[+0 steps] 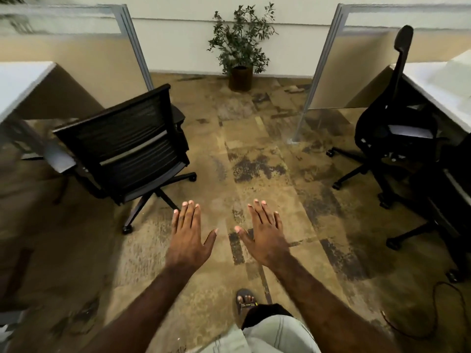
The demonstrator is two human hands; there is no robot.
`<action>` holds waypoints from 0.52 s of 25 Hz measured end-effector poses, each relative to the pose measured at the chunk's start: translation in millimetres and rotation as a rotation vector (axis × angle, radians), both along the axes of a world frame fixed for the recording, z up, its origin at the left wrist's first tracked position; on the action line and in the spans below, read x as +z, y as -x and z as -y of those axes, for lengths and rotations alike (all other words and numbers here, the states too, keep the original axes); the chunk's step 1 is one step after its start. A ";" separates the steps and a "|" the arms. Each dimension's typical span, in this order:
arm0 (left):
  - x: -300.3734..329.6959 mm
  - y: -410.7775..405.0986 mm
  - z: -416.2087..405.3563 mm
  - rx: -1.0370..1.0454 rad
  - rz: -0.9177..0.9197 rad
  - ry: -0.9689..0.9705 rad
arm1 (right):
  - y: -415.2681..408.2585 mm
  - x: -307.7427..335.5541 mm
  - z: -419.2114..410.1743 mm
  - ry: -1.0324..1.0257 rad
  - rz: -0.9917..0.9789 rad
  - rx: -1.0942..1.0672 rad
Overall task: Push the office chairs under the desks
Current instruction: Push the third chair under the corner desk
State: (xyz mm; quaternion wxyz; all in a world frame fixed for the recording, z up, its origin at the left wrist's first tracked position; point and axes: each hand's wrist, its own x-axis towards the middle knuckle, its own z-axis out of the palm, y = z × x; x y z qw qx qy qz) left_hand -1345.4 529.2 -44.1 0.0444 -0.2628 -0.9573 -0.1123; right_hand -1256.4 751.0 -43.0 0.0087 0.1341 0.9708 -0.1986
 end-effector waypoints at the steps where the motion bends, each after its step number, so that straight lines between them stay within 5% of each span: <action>1: 1.7 13.5 -8.9 0.035 0.002 0.010 | 21.6 2.8 -11.2 0.011 -0.006 0.033; 13: 36.7 163.5 -43.9 0.369 0.012 -0.037 | 264.2 42.1 -38.3 0.038 -0.188 0.376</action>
